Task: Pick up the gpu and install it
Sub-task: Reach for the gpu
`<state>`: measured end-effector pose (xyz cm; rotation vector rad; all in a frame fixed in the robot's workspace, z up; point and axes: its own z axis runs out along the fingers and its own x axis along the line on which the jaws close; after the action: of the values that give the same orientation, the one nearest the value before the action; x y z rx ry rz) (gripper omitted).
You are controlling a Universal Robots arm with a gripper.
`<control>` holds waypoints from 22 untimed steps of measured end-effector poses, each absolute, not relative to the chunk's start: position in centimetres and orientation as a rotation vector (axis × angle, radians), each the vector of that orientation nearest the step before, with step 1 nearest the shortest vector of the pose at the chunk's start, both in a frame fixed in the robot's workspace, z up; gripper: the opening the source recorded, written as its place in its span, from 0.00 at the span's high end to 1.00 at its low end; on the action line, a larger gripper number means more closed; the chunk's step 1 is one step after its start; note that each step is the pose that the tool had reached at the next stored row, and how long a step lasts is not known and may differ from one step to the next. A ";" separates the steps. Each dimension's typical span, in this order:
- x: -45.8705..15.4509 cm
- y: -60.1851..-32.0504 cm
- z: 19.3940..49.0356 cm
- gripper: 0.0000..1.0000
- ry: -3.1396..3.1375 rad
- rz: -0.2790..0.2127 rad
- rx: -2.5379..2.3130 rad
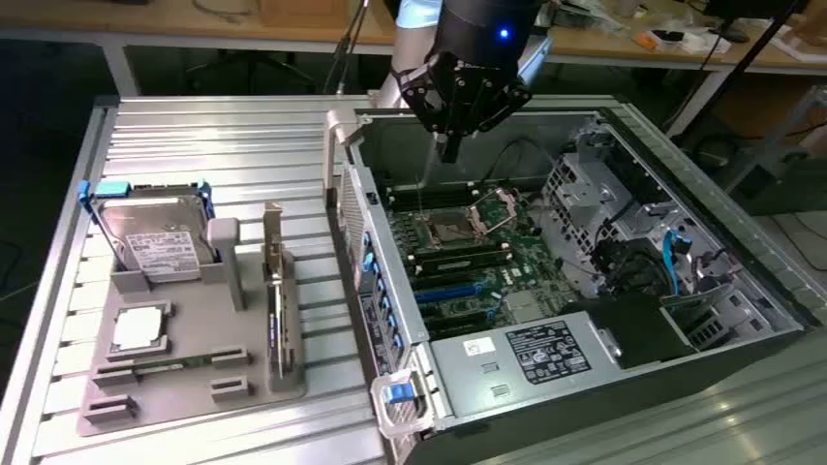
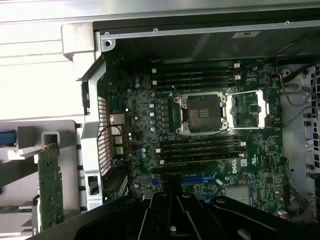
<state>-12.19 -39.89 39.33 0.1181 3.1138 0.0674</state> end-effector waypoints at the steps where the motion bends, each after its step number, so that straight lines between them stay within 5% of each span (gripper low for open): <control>1: -12.2 -39.9 39.3 0.89 3.114 0.067 0.118; 22: -13.7 -39.9 39.3 0.89 3.113 0.067 0.118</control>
<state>-13.66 -39.86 39.28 0.1181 3.1130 0.0674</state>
